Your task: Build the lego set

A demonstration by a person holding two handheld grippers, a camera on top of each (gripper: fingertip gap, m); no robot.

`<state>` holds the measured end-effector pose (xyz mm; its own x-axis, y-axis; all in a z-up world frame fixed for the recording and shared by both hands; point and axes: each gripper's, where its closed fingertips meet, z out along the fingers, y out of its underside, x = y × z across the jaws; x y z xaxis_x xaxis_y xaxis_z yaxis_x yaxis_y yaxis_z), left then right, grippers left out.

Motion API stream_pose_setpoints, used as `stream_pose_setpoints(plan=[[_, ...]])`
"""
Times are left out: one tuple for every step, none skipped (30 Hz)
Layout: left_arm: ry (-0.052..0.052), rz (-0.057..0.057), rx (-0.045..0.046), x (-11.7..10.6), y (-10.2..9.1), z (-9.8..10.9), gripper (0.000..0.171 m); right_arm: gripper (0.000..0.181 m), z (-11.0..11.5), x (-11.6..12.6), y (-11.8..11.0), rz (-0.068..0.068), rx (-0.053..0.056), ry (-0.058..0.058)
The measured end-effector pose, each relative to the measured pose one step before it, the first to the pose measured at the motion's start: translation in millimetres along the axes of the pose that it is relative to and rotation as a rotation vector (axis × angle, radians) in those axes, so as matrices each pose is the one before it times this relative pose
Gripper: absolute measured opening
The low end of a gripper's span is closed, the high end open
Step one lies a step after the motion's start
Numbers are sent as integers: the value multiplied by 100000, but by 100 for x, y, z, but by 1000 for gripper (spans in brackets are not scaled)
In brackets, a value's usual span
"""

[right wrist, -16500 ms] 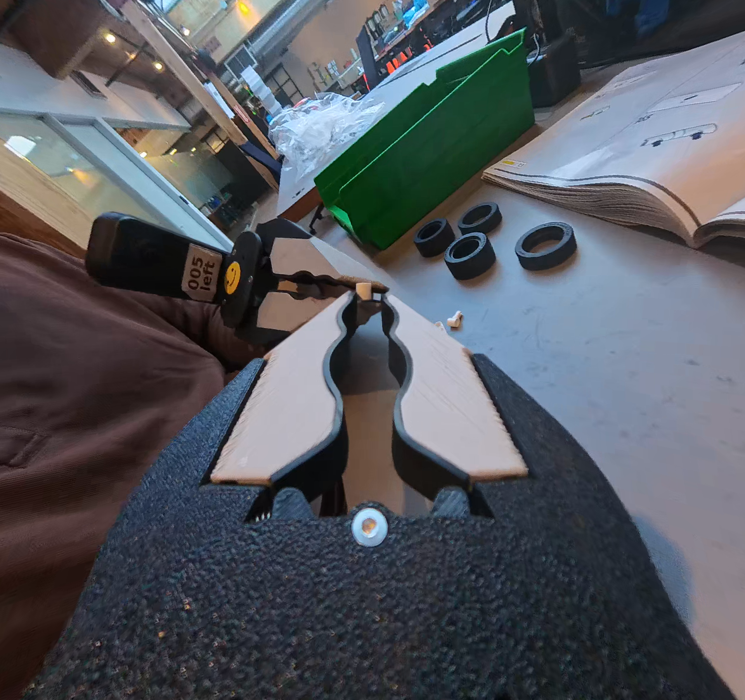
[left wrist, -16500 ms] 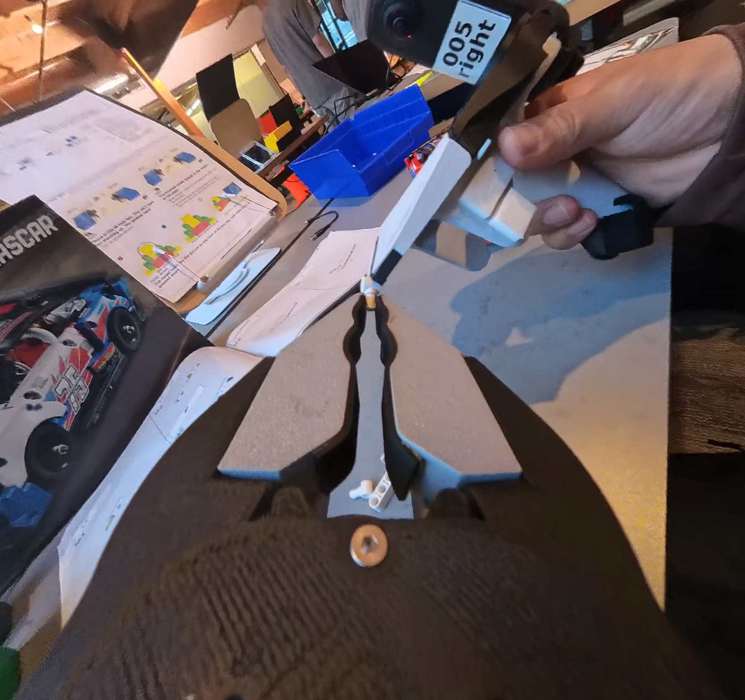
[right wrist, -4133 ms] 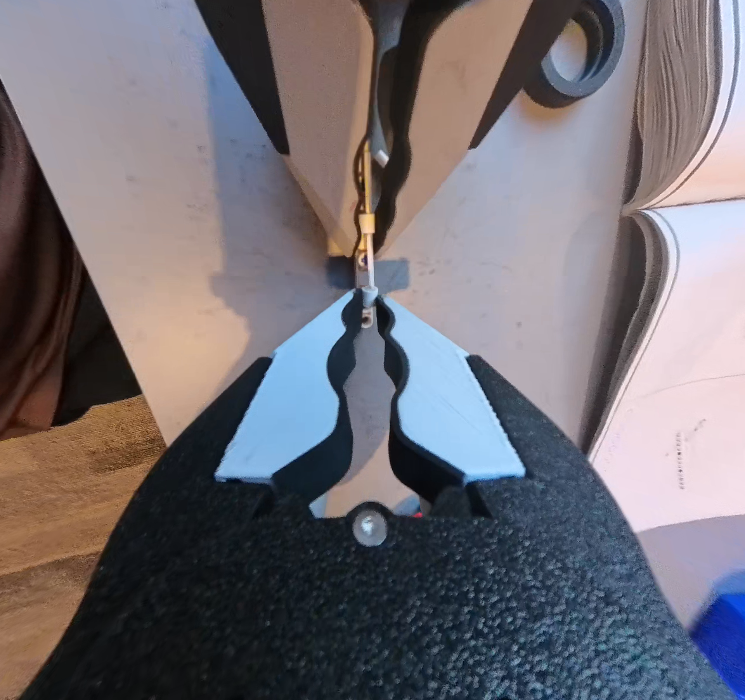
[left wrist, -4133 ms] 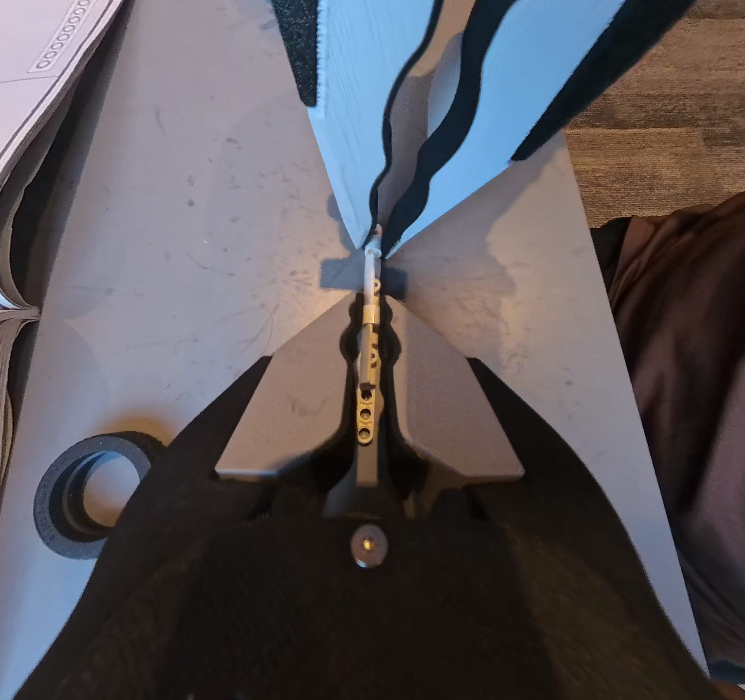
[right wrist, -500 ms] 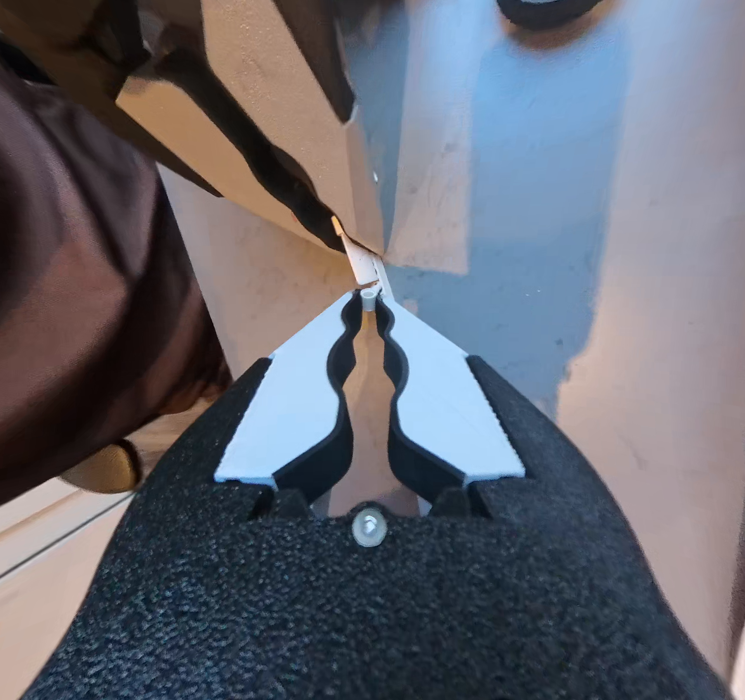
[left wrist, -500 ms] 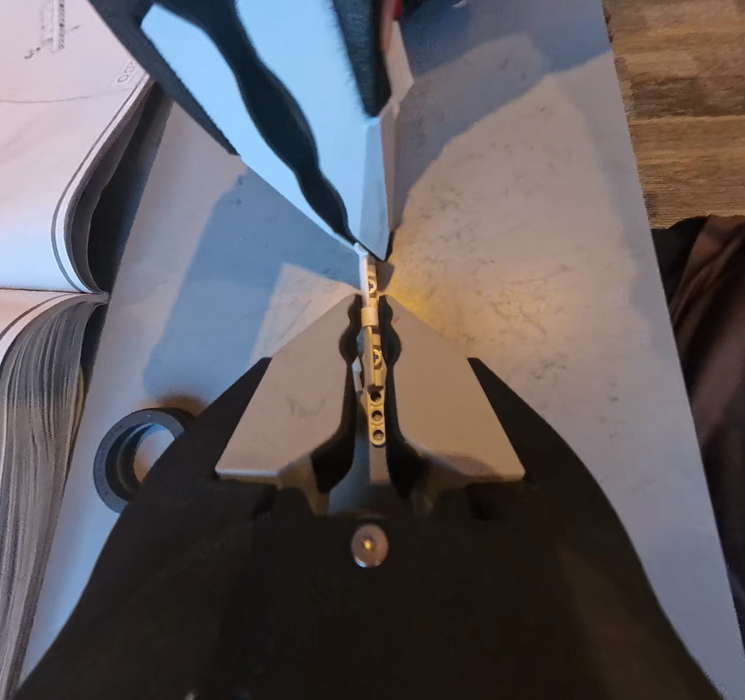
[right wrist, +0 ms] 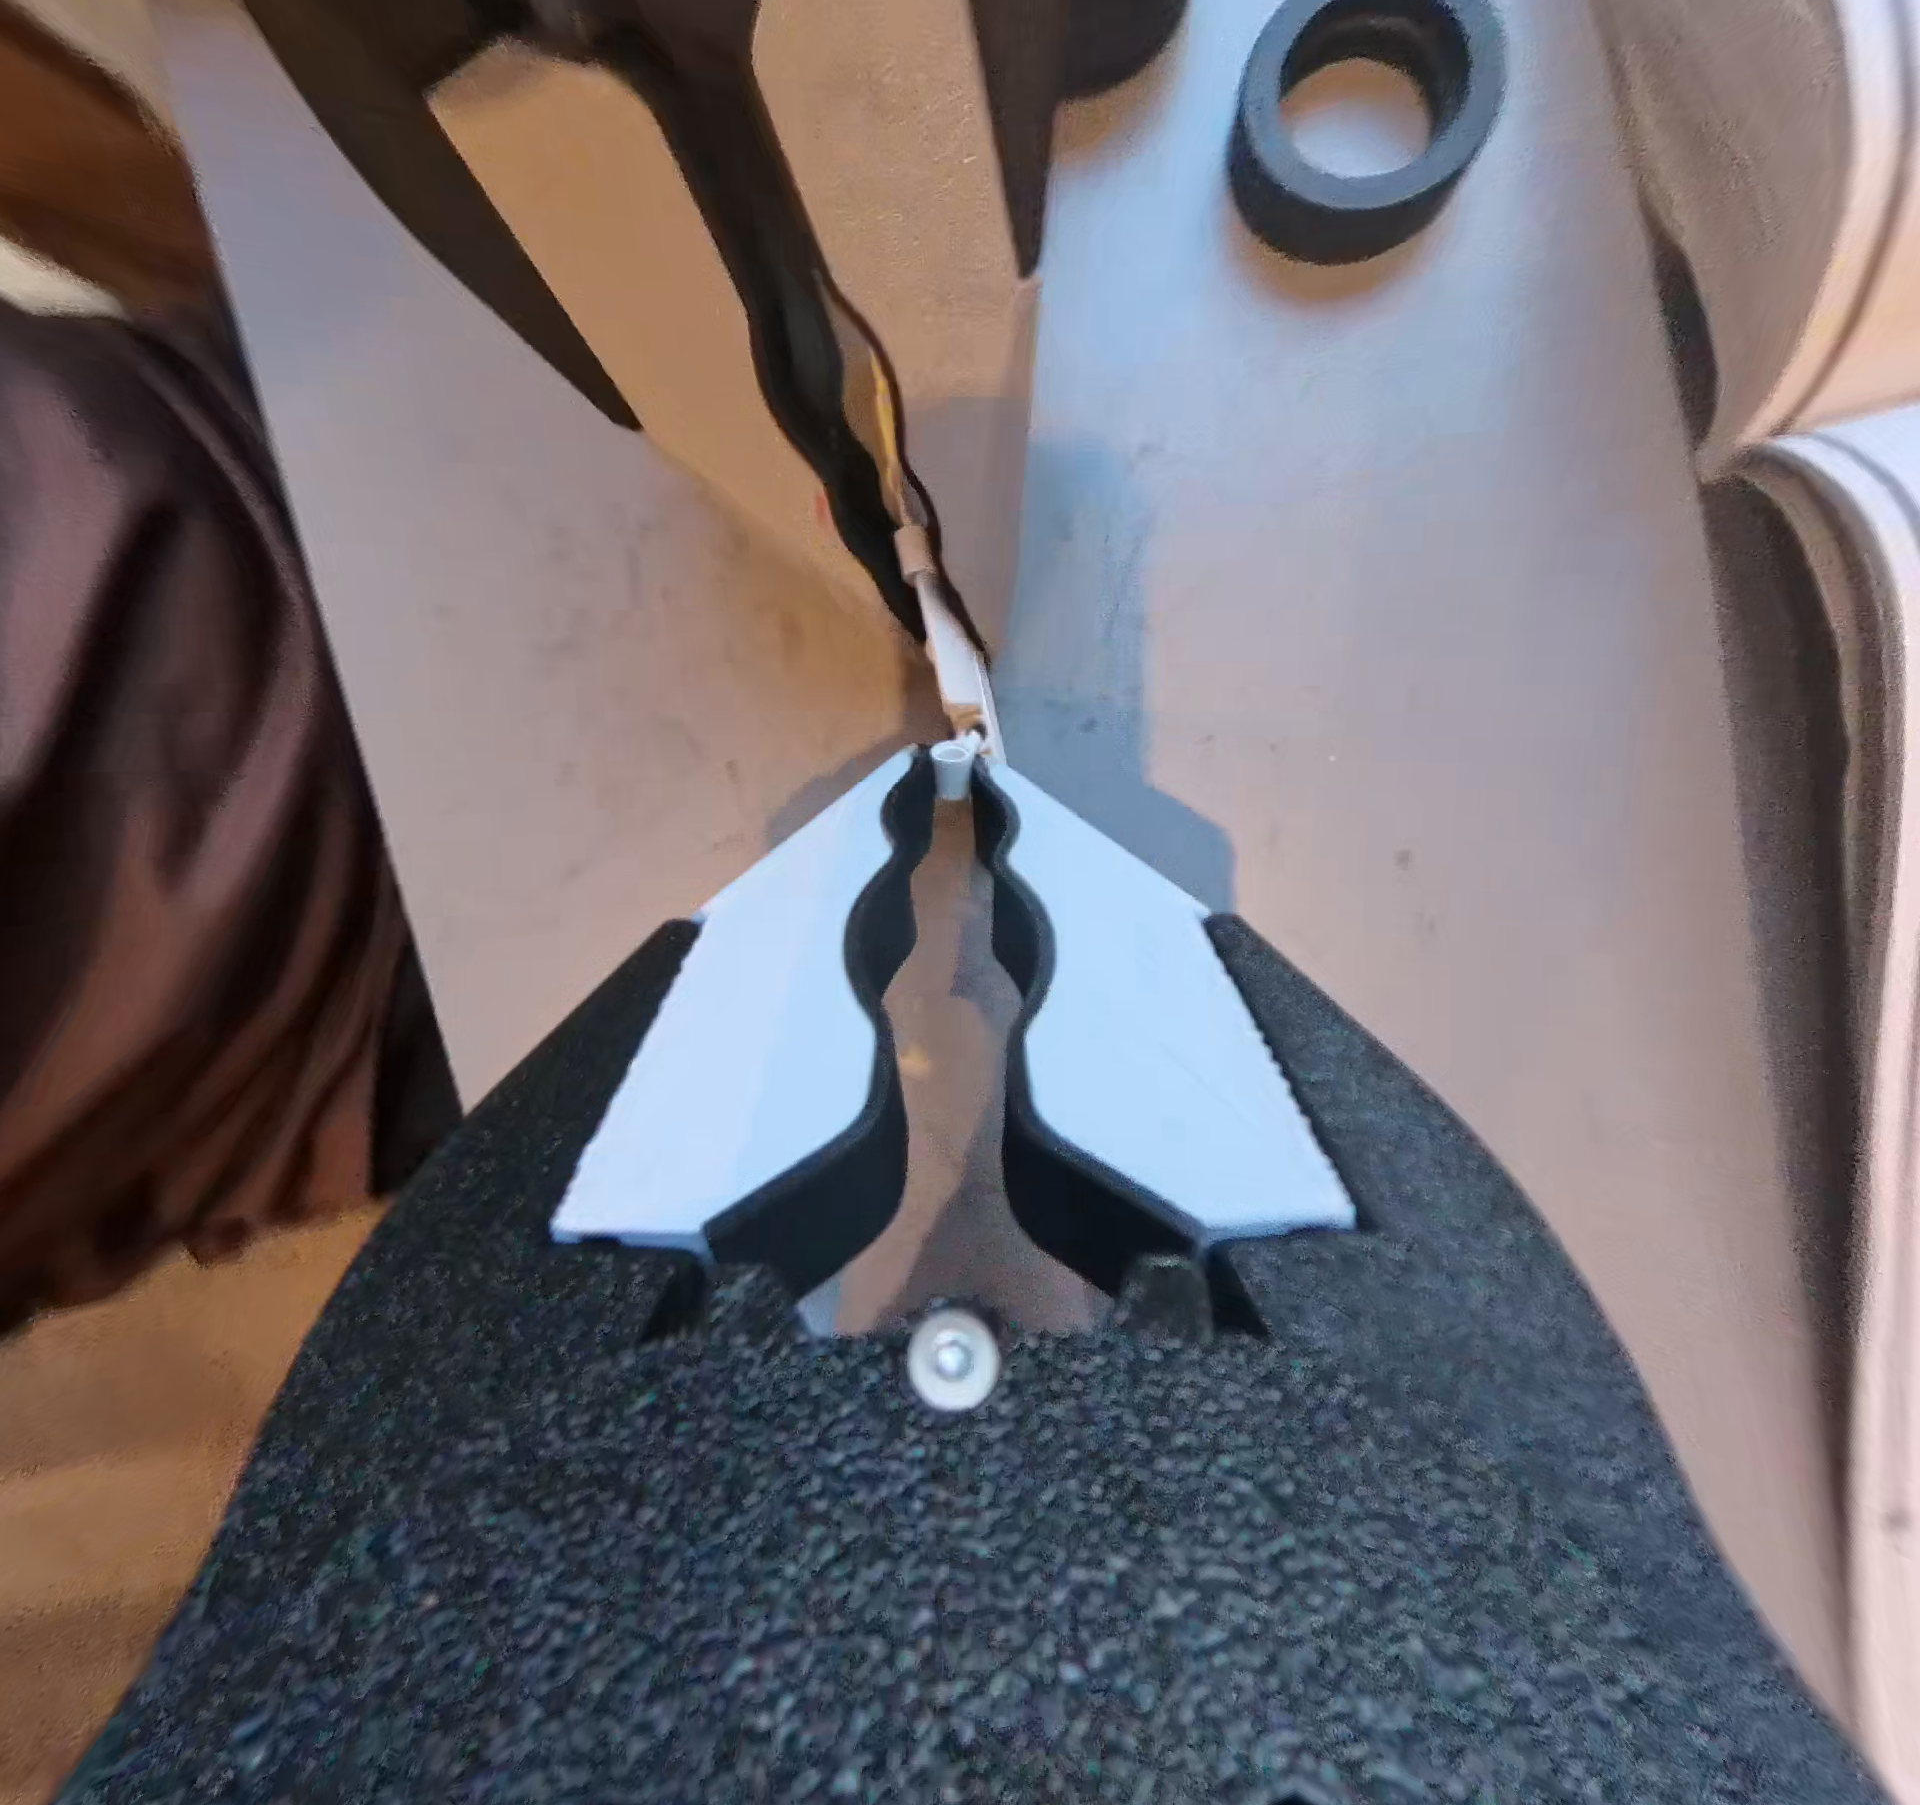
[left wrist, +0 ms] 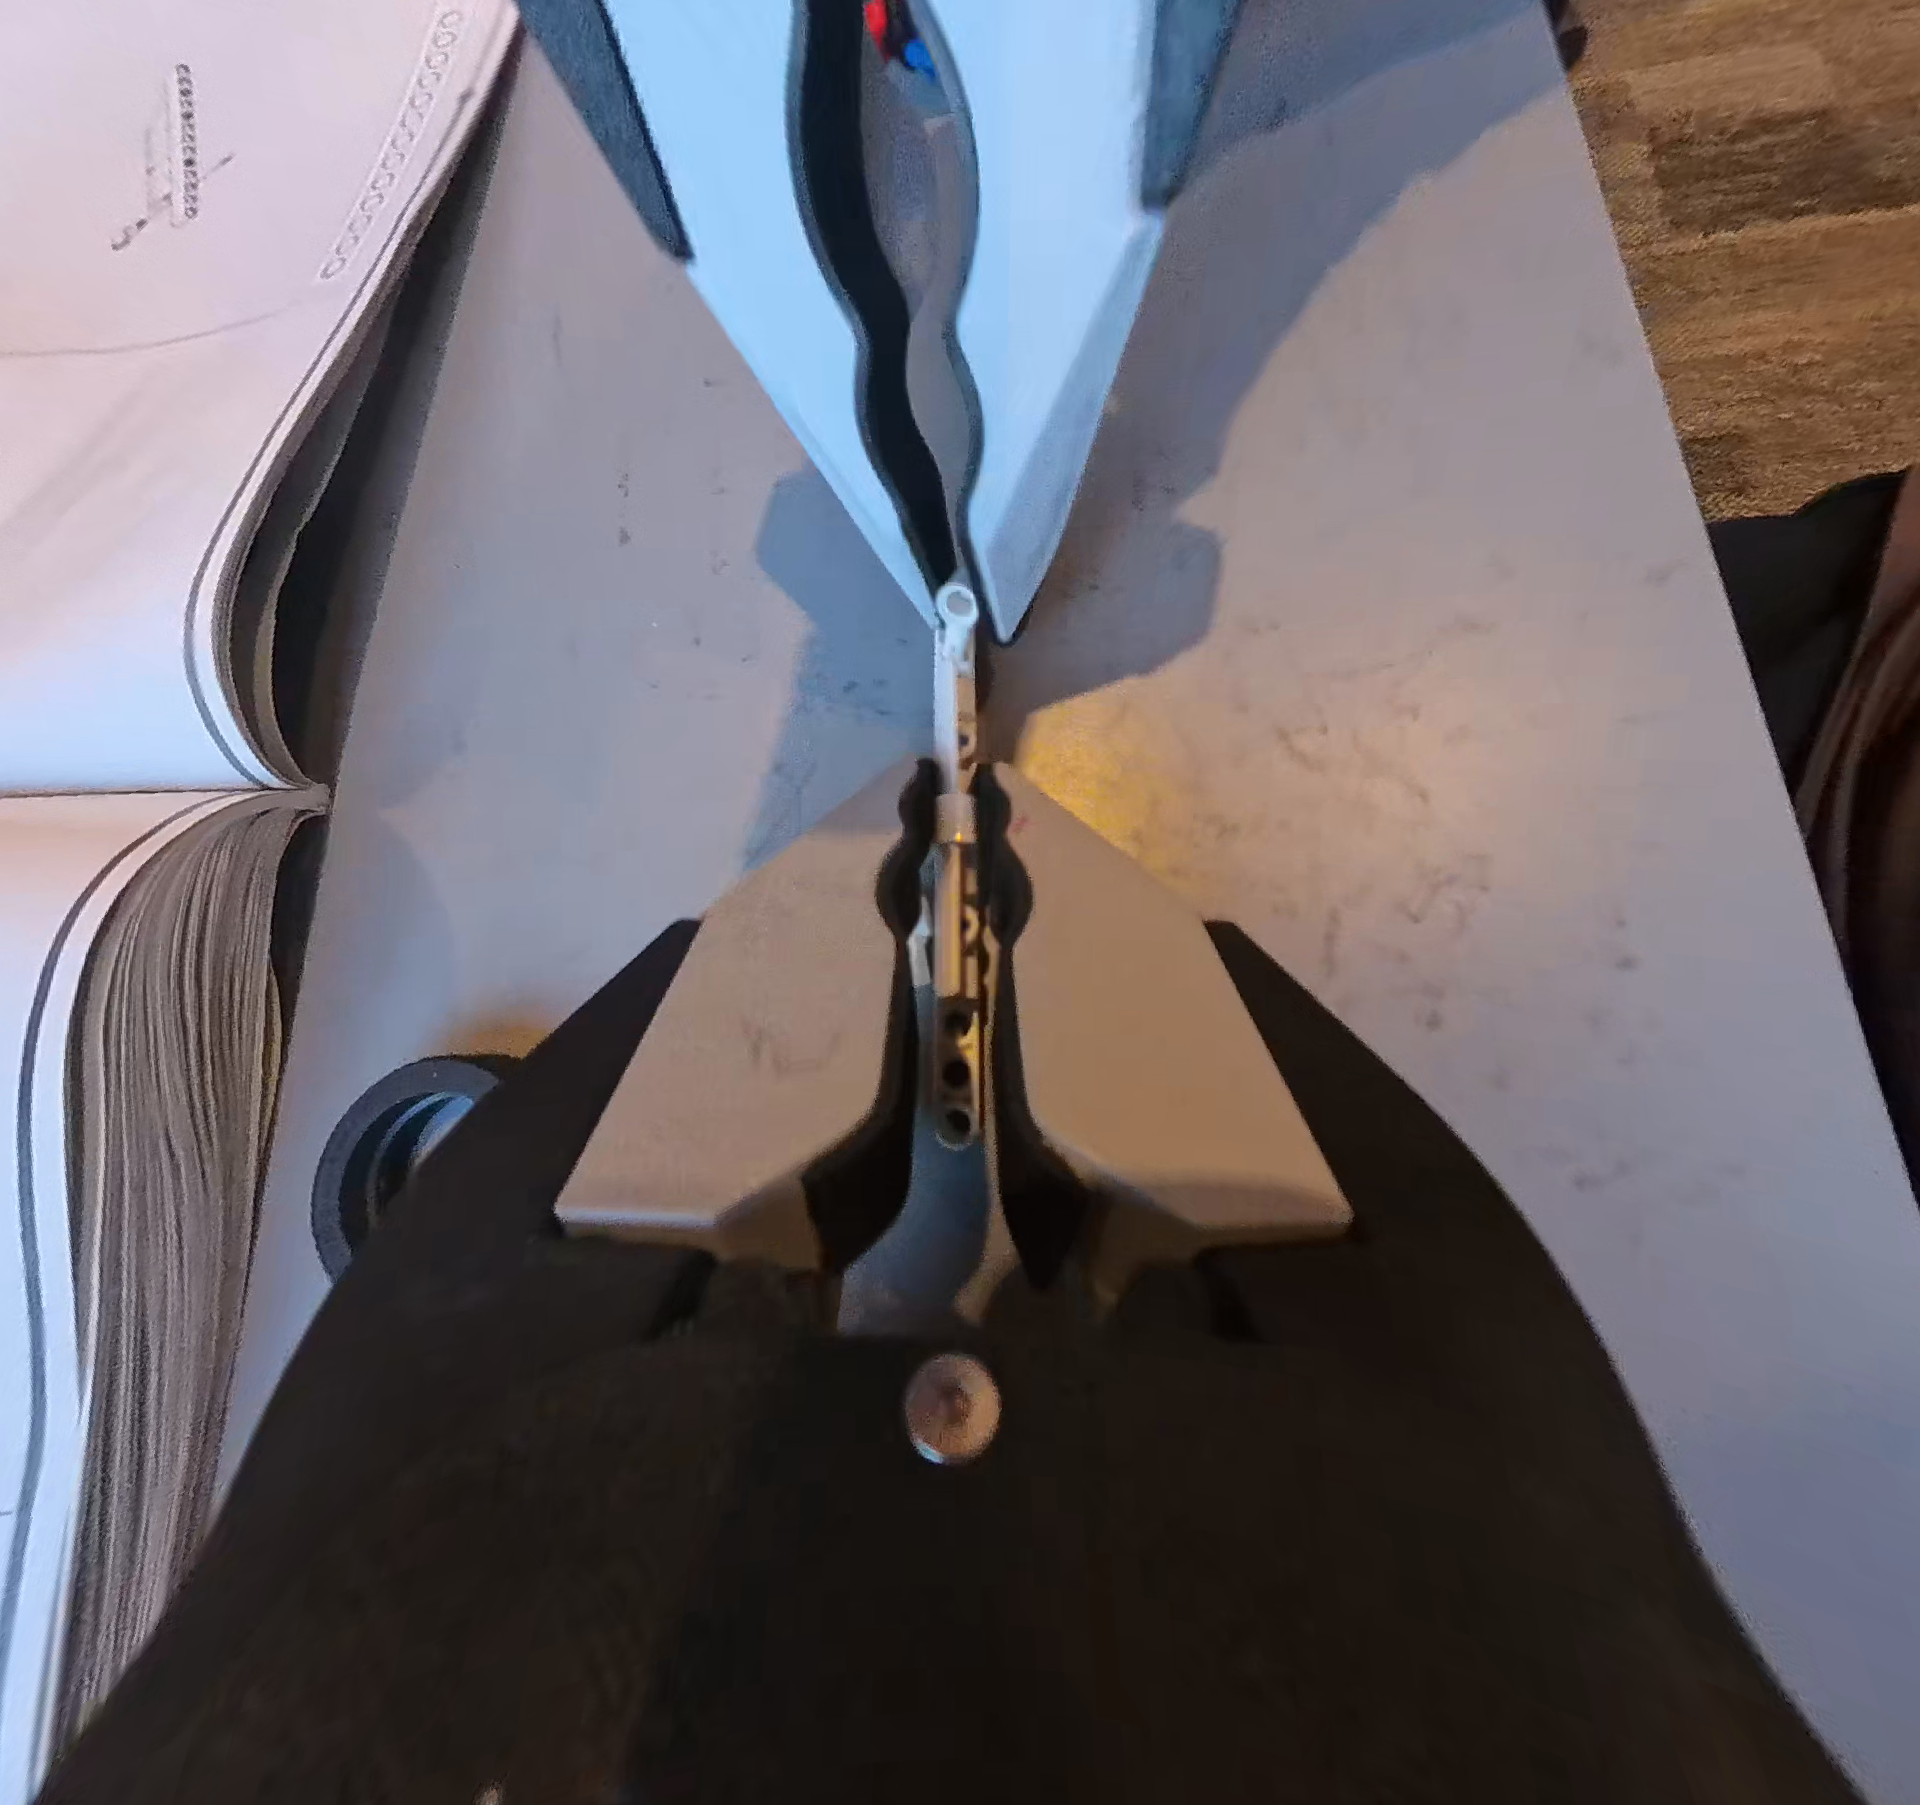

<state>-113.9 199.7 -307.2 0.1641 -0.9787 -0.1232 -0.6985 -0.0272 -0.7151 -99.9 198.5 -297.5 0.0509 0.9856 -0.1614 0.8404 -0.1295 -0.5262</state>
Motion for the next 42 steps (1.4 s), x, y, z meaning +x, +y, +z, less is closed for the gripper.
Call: stream_pose_setpoints(plan=[[403,687,25,80,13,-42,5,6,-426,-87,-295,3166,7394,-669],[247,-176,68,35,32,-51,6,6,-471,-214,-361,2036,7181,-527],[-136,-615,291,-47,-8,-74,12,6,-447,-321,-322,1524,6125,-801],[242,-489,296,5,12,-83,19,7,-402,-403,-245,816,5254,-936],[-18,-354,18,-29,65,-91,22,7,-386,-404,-221,283,4772,-837],[-140,85,135,-9,65,-97,24,7,-390,-332,-196,622,4134,-404],[-237,21,349,-7,35,-127,25,7,-465,-262,-367,-237,4641,532],[-119,-377,374,13,1,-149,27,7,-541,-443,-652,-2164,6526,55],[-71,-344,525,49,-49,-188,28,7,-533,-552,-729,-2562,7031,-685],[-661,-109,1001,22,-180,-262,29,7,-428,-443,-626,-1881,6444,-581],[-1639,313,2035,-63,-437,-344,29,7,-296,-355,-481,-424,5404,-860],[-1466,918,3257,45,-716,-410,29,7,-107,-261,-254,2038,3629,-1226],[-1799,1573,4434,85,-1025,-428,29,6,69,108,120,5525,538,-162],[-2004,3165,5347,171,-1241,-391,27,6,202,408,317,7771,-1535,928],[-3838,4850,4611,-27,-1158,-311,24,6,246,373,174,7285,-657,479],[-4945,5704,2446,-217,-839,-172,22,6,184,147,-54,5590,930,-625],[-3403,5299,1503,-52,-613,-67,22,6,138,29,-141,4724,1406,-1169],[-1962,3752,1197,85,-463,3,20,6,117,-100,-53,4978,411,-2136],[-1690,2178,1126,71,-350,34,17,6,101,-217,-137,4824,868,-2837],[-547,1618,742,177,-213,73,13,6,104,-282,-227,4425,1657,-3196],[-539,1461,169,136,-100,68,8,6,155,-374,-56,4003,417,-3620],[-526,1465,627,117,-159,25,5,6,198,-305,91,2212,-548,-2873],[-753,920,275,12,-71,4,5,6,179,0,66,143,-322,-324],[-533,680,-962,-34,195,33,5,6,105,128,29,-251,-145,770],[-236,5,149,7,113,27,5,6,40,118,19,129,-158,672],[-236,-516,379,-4,59,-9,5,6,43,63,21,-499,-103,674],[-118,127,167,21,57,-33,5,6,64,85,29,-1733,-127,1393],[-618,268,-509,-26,133,20,5,6,65,144,21,-2300,-196,2253],[-697,95,-874,-19,174,35,5,6,49,166,31,-1808,-343,2409],[-761,-148,-469,-23,107,48,4,6,32,116,1,-1125,-372,1764],[-959,-637,-390,-101,57,38,4,6,-13,87,-47,-533,103,1083],[-1304,-1466,-619,-191,49,86,4,6,-43,116,-138,111,835,966],[-1249,-2358,-618,-170,33,133,3,6,-85,148,-171,240,1110,1241],[-832,-2010,-434,-110,18,138,3,6,-79,119,-99,-614,875,1535],[-1094,-1587,39,-116,-39,121,3,6,-95,83,-94,-1631,1076,1893],[-904,-1625,5,-82,-70,82,3,6,-108,56,-111,-2023,1199,2151],[-1005,-1203,286,-96,-102,45,3,6,-95,25,-115,-1657,1128,1864],[-1606,-1420,715,-199,-160,1,2,6,-101,-11,-231,-975,1829,1356],[-1787,-2413,879,-258,-191,-8,2,6,-81,33,-353,-319,2787,1343],[-1299,-3359,915,-232,-167,25,2,6,-76,112,-479,-185,3927,1937],[-834,-3801,2039,-200,-247,1,1,6,-108,17,-667,-716,5622,1776],[-867,-3392,3222,-246,-414,-97,1,6,-106,-164,-670,-1089,5860,1010]])
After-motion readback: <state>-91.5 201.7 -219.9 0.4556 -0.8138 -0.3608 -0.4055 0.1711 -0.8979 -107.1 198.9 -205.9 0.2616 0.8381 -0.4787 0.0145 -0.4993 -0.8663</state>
